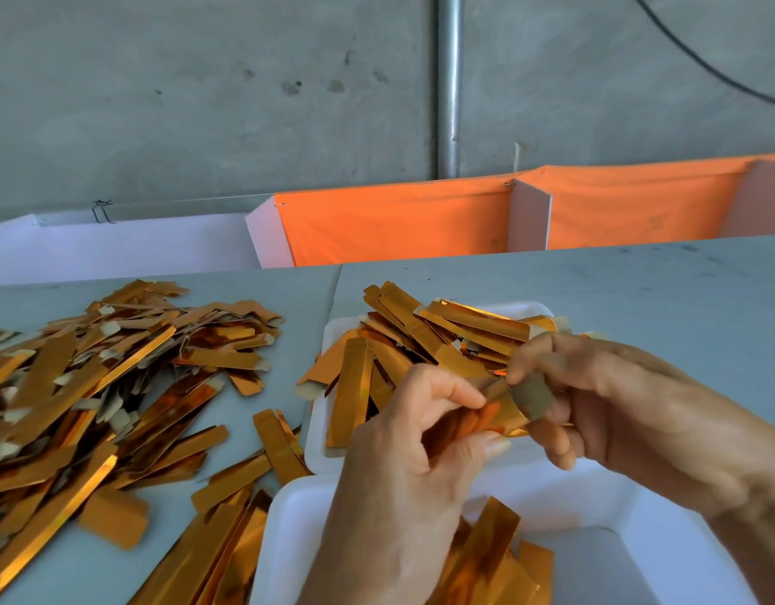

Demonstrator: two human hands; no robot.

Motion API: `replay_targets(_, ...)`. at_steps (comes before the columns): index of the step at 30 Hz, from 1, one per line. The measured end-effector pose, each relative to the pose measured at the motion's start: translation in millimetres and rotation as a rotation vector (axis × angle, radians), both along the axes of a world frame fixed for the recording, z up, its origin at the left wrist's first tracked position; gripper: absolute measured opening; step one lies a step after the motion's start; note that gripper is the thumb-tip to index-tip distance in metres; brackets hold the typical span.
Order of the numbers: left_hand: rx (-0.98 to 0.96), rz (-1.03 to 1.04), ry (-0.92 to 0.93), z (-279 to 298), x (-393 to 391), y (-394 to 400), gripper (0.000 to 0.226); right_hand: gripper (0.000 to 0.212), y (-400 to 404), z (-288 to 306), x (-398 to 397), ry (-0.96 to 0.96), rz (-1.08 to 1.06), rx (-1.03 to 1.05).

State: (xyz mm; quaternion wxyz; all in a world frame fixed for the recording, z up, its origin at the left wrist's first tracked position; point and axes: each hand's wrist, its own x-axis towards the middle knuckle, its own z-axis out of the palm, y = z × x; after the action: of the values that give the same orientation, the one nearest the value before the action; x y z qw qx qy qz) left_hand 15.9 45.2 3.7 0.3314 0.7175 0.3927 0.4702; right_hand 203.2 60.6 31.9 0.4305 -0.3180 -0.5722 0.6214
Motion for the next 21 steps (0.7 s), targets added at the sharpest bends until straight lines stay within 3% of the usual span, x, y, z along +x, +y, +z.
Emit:
replay_targets(5, -0.004, -0.052, -0.049, 0.1, -0.7, 0.6, 0.024, 0.028, 2.2, -1.1, 4.6, 0.139, 0.103, -0.098)
replay_targets(10, 0.019, -0.061, -0.036, -0.2, -0.3, 0.8, 0.024, 0.046, 1.3, -0.8, 1.7, 0.158, 0.040, -0.153)
replay_targets(21, 0.030, -0.047, -0.007, 2.2, 0.0, 0.2, 0.025, 0.043, 1.1, 2.3, 2.8, 0.108, 0.032, -0.167)
